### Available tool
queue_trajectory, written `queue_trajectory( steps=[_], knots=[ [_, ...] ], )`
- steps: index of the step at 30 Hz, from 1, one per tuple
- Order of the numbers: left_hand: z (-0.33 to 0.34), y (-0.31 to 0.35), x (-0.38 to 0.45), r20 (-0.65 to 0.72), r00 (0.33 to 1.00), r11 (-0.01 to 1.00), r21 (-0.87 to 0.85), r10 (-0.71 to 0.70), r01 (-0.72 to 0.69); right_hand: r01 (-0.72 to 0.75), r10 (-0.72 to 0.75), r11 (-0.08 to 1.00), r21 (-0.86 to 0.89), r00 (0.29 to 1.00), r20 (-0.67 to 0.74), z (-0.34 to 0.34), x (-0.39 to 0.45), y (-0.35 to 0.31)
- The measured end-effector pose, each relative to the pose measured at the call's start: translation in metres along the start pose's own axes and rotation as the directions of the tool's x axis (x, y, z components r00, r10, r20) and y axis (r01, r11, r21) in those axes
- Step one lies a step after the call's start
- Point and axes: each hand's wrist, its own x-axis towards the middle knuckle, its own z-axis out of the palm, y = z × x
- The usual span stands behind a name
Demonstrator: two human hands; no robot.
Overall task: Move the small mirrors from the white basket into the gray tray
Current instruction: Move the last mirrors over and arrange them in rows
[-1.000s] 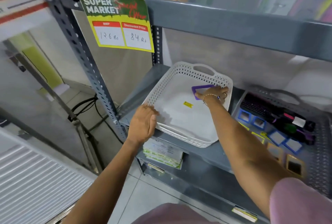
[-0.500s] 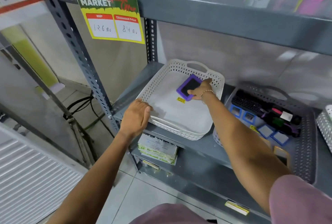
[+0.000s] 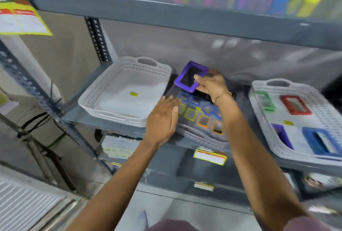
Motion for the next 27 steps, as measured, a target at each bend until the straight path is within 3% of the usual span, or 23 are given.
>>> queue_trajectory(
  steps=[7, 10, 15, 19, 27],
  knots=[
    [0.070, 0.109, -0.030, 0.217, 0.968, 0.989, 0.048, 0.123, -0.137, -0.014, 0.005, 0.998, -0.063, 0.990, -0.141, -0.156, -0.050, -0.010],
    [0.086, 0.121, -0.039, 0.256, 0.963, 0.984, 0.129, 0.089, -0.126, 0.003, -0.021, 0.997, -0.075, 0.968, -0.250, -0.208, -0.060, -0.010],
    [0.097, 0.123, -0.051, 0.256, 0.966, 0.964, 0.244, 0.040, -0.105, -0.156, -0.061, 0.894, -0.421, 0.886, -0.459, -0.281, -0.061, 0.004],
    [0.098, 0.123, -0.050, 0.210, 0.976, 0.962, 0.250, 0.060, -0.113, -0.343, 0.077, 0.726, -0.596, 0.902, -0.425, -0.300, -0.053, 0.027],
    [0.099, 0.123, -0.051, 0.177, 0.982, 0.963, 0.247, 0.065, -0.108, -0.398, 0.132, 0.564, -0.724, 0.908, -0.397, -0.287, -0.057, 0.039]
  ],
)
